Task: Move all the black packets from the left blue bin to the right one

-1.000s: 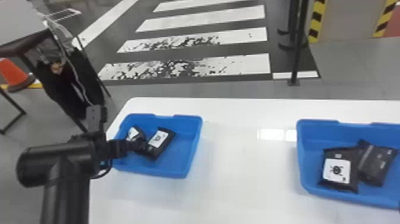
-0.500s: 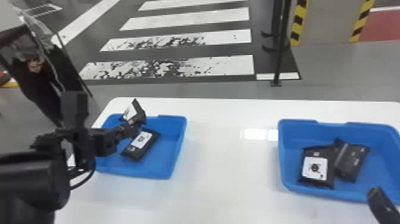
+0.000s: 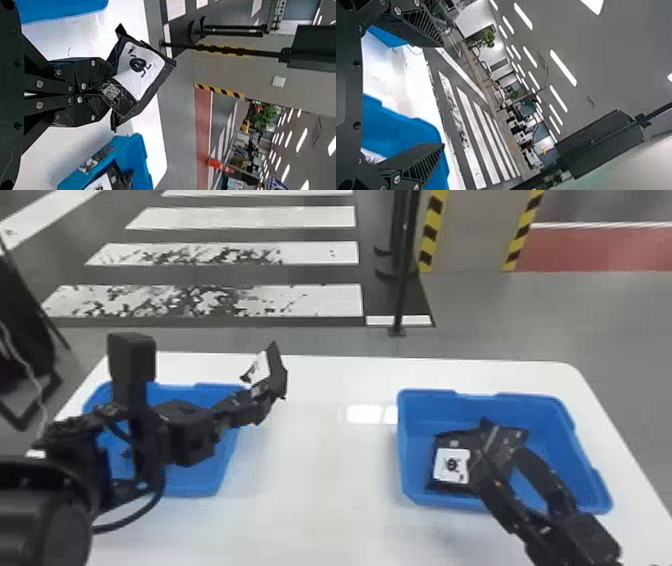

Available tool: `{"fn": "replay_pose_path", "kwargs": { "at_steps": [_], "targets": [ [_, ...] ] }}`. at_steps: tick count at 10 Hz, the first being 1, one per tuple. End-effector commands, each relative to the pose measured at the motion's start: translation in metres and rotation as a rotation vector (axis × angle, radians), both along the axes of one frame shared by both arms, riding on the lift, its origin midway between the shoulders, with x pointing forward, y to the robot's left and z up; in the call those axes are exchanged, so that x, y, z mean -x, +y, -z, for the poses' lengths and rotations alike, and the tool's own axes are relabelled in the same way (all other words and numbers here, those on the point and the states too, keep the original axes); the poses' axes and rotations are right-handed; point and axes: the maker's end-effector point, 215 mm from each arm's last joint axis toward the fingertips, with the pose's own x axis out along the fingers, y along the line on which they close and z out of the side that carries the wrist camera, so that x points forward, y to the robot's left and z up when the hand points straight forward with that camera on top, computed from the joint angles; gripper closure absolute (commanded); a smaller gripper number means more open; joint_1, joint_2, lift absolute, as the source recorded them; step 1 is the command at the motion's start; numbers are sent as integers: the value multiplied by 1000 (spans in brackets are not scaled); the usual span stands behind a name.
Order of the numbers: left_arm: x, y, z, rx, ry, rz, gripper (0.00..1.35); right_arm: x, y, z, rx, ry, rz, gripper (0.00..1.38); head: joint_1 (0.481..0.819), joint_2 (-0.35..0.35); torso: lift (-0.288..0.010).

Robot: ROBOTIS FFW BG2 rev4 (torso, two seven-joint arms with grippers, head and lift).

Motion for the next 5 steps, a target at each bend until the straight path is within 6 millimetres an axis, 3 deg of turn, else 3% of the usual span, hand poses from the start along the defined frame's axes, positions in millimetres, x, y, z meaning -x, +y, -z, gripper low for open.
{"fn": "replay_pose_path", "kwargs": {
  "at_steps": [1,3,5],
  "targets": [
    [8,-39,0,41,6,72,1205,-10,25,-17,-41,-32,-59,140,695,6,-146],
    [17,-76,-1,68,13,147,1205,-16,57,-28,-74,-49,-130,136,695,-12,-146],
    [25,-115,-4,106,19,235,1205,-28,75,-31,-100,-60,-169,134,695,-23,-146]
  ]
}}
